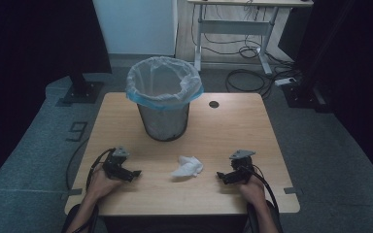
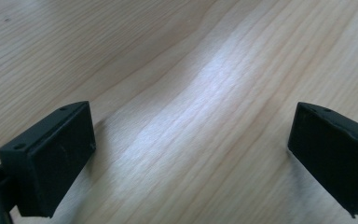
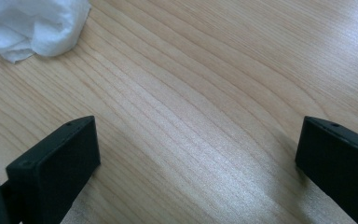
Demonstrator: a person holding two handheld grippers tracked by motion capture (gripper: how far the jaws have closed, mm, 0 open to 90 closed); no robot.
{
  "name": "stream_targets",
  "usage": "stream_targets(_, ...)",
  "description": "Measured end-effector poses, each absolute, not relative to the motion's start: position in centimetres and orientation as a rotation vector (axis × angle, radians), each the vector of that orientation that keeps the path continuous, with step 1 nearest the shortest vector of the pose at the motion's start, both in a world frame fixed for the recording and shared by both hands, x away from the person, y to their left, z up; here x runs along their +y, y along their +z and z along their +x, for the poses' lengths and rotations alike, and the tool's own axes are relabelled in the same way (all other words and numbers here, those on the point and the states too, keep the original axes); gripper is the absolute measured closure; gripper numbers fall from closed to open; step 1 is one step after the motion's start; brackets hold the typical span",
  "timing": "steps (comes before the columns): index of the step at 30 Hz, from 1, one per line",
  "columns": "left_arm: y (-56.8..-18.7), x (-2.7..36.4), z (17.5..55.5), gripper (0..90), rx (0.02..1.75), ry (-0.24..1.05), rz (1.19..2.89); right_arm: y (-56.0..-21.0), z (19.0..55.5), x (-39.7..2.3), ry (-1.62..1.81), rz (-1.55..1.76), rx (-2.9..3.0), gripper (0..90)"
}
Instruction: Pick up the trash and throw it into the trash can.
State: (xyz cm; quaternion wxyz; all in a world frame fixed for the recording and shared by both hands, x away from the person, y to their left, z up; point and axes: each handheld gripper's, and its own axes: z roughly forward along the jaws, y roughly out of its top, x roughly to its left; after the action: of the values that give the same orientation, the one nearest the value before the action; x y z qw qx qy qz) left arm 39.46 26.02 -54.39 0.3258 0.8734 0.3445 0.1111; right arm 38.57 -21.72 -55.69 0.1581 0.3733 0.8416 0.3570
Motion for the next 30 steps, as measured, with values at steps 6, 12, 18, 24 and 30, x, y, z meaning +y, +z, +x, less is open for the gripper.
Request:
stream_targets(6,-53.7,25.0,39.5,0.7,0.859,0.279,2.298,-55.7,38.5,-21.7,1.021,1.070,2.404,0.0)
stream_targets(12,-52.7,23.7,39.9,0.8,0.809,0.235,2.282,-55.7,38.5,-21.7,1.020,1.072,2.403,0.0)
stream_targets(18,-51.5,21.7,40.1,0.8,0.743,0.209,2.278,-55.7,38.5,-21.7,1.020,1.074,2.402,0.0)
stream_targets(24,-50.5,19.7,40.7,0.8,0.688,0.171,2.270,-55.7,38.5,-21.7,1.020,1.075,2.401,0.0)
stream_targets(30,-50.1,17.8,41.1,0.8,0.639,0.155,2.280,-55.7,38.5,-21.7,1.020,1.075,2.401,0.0)
